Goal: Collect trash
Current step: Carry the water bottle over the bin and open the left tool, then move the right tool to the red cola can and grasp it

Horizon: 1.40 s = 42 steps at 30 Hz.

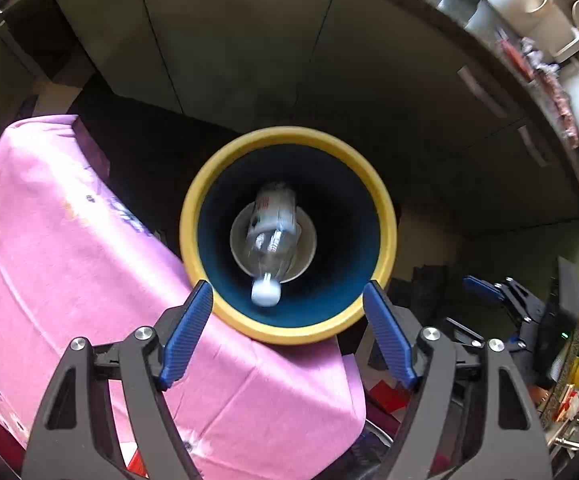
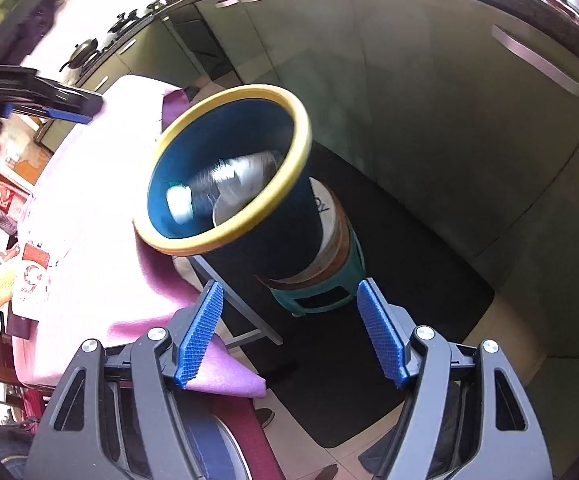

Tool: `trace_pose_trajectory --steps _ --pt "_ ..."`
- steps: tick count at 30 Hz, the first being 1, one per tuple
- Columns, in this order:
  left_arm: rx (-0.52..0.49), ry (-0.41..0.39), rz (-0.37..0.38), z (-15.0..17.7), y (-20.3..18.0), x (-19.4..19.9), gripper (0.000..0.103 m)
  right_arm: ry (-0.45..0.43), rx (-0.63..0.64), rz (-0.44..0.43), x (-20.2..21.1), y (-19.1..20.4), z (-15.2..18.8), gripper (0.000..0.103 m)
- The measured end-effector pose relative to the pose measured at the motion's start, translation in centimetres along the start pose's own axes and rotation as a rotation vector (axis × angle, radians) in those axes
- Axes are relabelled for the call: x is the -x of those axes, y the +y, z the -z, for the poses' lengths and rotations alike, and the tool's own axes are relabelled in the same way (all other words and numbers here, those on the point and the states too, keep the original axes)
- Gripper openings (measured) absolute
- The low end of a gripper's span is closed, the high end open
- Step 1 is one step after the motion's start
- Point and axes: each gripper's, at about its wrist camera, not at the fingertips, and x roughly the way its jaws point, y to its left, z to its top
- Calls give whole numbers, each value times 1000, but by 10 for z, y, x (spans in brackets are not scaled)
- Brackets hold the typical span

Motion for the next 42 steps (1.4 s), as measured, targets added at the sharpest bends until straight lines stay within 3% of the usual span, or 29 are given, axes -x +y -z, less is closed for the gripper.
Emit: trace_pose_trajectory --steps 7,11,16,20,27,30,33,36,39,42 --pt "48 -214 75 73 59 101 80 2 89 -23 -2 52 -7 70" --pt "99 -386 30 125 114 150 86 4 178 -42 0 99 -10 70" --pt "250 -606 -11 205 195 191 89 11 304 -97 0 169 -10 73" --pt "386 -747 -103 257 251 191 90 21 414 -141 -3 232 -6 73" --pt "628 -894 -330 326 332 169 90 -12 562 -253 2 321 -5 73" --pt "718 -936 -392 351 364 162 91 -23 653 -312 9 365 -3 73" --pt "797 -980 -406 367 380 150 91 3 745 -341 7 411 -2 75" --pt "838 -991 -366 377 388 141 91 56 810 -344 -3 455 -4 82" --pt "852 -996 -351 383 394 137 92 177 840 -323 -28 492 -10 83" --pt "855 -1005 -337 386 399 136 93 301 867 -239 -55 519 -19 82"
